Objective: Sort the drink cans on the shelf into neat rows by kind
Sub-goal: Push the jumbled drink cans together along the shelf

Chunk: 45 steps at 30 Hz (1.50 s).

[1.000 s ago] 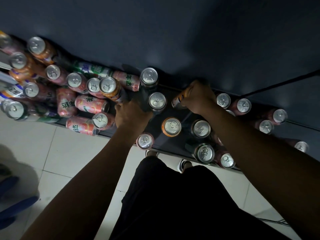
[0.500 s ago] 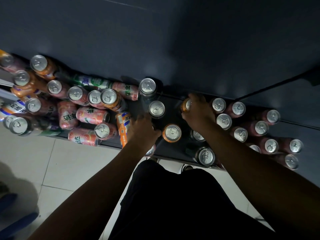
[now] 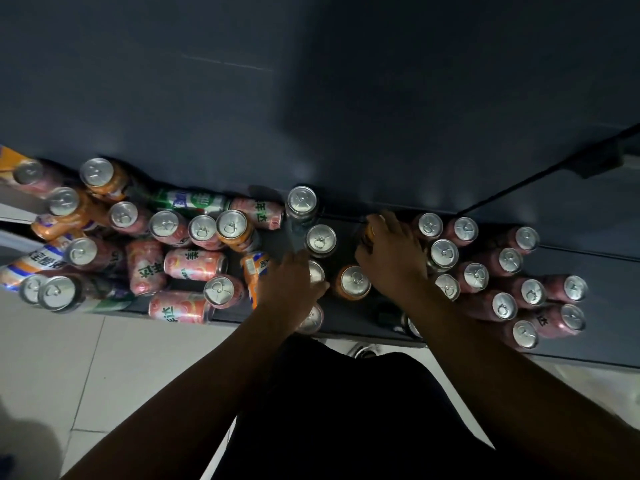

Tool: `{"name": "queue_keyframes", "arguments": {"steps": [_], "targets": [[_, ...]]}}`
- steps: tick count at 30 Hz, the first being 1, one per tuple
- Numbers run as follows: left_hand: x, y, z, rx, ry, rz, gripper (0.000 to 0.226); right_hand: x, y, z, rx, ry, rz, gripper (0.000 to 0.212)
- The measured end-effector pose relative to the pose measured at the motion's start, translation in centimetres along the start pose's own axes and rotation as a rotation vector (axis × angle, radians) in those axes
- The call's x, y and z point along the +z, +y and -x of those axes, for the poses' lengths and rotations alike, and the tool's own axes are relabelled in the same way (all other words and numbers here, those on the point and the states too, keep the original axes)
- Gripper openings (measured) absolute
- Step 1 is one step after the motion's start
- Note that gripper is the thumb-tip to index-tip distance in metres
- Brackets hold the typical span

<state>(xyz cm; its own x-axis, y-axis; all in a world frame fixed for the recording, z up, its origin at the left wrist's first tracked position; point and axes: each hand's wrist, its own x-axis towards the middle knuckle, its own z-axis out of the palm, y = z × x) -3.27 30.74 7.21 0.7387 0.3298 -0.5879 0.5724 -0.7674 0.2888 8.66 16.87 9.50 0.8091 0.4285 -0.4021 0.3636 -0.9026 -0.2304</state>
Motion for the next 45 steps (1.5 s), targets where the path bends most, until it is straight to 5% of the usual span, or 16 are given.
{"name": "queue_keyframes", "arguments": {"steps": [10, 22, 28, 33, 45], "targets": [[0.1, -1.4, 4.2, -0.064, 0.24, -0.264, 0.056, 0.0, -1.5, 3.5, -0.078, -0.046, -0.005, 0.065], [2.9, -3.2, 10.5, -0.246, 0.183, -0.282, 0.065, 0.7, -4.5, 7.3, -0.285, -0.036, -0.05, 0.061], [3.1, -4.9, 8.6, -0.236, 0.157, -0.275, 0.067, 0.4, -7.9, 5.1, -0.387, -0.018, -0.163, 0.055], [2.9, -6.4, 6.1, -0.161, 0.139, -0.273, 0.07, 1.4, -11.7, 0.2, -0.427, -0.005, -0.025, 0.057], [5.3, -8.6, 4.8, -0.088, 0.004, -0.255, 0.065, 4.0, -17.8, -9.8, -0.43, -0.267, 0.101, 0.066]]}}
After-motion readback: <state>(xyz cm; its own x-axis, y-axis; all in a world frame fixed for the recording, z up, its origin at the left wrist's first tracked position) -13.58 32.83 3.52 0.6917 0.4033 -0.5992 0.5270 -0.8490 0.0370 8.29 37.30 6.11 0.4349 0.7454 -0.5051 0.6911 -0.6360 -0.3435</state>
